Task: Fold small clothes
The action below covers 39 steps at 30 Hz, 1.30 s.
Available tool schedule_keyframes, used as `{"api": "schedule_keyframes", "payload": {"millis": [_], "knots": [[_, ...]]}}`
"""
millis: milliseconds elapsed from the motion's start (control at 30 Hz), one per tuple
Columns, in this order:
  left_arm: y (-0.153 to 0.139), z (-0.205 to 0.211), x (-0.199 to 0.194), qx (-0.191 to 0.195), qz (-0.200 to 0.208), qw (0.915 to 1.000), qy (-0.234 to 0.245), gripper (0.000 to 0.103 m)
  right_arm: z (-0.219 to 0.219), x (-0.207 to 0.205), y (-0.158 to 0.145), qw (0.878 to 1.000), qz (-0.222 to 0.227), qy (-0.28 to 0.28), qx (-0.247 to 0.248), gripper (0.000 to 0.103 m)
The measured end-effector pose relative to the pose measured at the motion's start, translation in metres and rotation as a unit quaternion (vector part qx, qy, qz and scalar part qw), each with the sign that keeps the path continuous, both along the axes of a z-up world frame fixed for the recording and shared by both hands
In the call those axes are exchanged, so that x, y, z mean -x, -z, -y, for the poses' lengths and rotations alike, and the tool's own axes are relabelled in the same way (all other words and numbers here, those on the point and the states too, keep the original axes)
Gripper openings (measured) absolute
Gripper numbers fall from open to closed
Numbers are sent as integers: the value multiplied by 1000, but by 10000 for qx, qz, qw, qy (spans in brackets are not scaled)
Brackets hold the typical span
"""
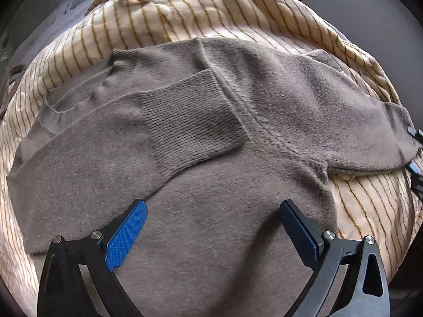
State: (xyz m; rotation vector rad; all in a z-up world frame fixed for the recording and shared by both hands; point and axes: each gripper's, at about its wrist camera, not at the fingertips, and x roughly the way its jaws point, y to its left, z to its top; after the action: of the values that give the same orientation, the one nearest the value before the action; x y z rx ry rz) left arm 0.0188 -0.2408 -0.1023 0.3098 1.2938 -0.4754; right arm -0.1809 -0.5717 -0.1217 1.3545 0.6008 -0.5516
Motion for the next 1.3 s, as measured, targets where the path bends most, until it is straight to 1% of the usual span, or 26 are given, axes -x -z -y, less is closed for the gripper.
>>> {"api": "schedule_keyframes", "payload": {"millis": [33,133,233,267,300,333,367,433,533,600,633,700,733,800,833,900,967,1000,1033,1100,1133,1200,1233,1267,1300], "knots": [[3,10,-2,-21,12,10000,6,100,3,-3,1,10000,60,14,-20,58],[6,16,-2,-45,14,10000,-32,100,8,-11,2,9996,266,28,-56,60],[10,19,-7,-59,1,9998,-174,100,12,-17,6,9971,684,110,-306,59],[10,19,-8,-52,6,9998,-211,100,13,-19,10,9951,862,146,-457,52],[8,14,-7,-40,7,9997,-248,100,13,-21,12,9934,988,162,-557,36],[8,12,-8,-35,6,9996,-286,100,12,-22,14,9914,1108,159,-670,26],[5,0,-6,-23,0,9995,-321,100,11,-25,16,9889,1250,131,-791,7],[4,-4,-7,-10,1,9993,-377,100,6,-31,19,9822,1592,56,-992,6],[4,-11,-10,-61,21,9989,-463,100,-2,-44,12,9782,1812,-135,-1004,6],[2,-23,-11,-94,60,9987,-494,100,-7,-56,4,9741,1995,-323,-1015,6],[-3,-38,-10,-99,92,9985,-531,100,-9,-62,0,9721,2071,-431,-1011,6],[-5,-49,-11,-84,108,9980,-614,100,-18,-82,-13,9682,2194,-785,-912,6],[-8,-61,-11,-67,104,9979,-641,100,-21,-90,-18,9669,2218,-911,-874,6],[-11,-75,-12,-32,97,9973,-733,100,-36,-116,-34,9621,2235,-1394,-711,6],[-13,-85,-14,-8,95,9969,-780,100,-40,-124,-39,9601,2237,-1548,-656,6],[-16,-105,-18,52,114,9958,-903,100,-60,-152,-56,9525,2217,-2044,-431,6],[-19,-130,-20,76,159,9941,-1067,100,-83,-180,-71,9418,2176,-2558,-182,6],[-21,-144,-22,82,191,9926,-1193,100,-99,-197,-79,9341,2123,-2872,-31,6],[-22,-157,-24,90,218,9912,-1304,100,-109,-209,-83,9290,2082,-3059,64,7],[-23,-178,-27,85,254,9885,-1485,100,-146,-243,-91,9103,1968,-3629,285,6],[-24,-189,-26,71,276,9868,-1594,100,-157,-249,-92,9044,1935,-3789,318,6],[-24,-213,-29,40,312,9831,-1802,100,-201,-275,-87,8839,1733,-4324,403,6],[-23,-225,-30,26,326,9811,-1908,100,-215,-282,-83,8771,1668,-4485,423,6],[-23,-239,-32,11,341,9789,-2013,100,-240,-291,-76,8648,1516,-4766,460,6],[-23,-252,-33,-7,350,9770,-2103,100,-258,-298,-69,8555,1388,-4966,484,6]]}}
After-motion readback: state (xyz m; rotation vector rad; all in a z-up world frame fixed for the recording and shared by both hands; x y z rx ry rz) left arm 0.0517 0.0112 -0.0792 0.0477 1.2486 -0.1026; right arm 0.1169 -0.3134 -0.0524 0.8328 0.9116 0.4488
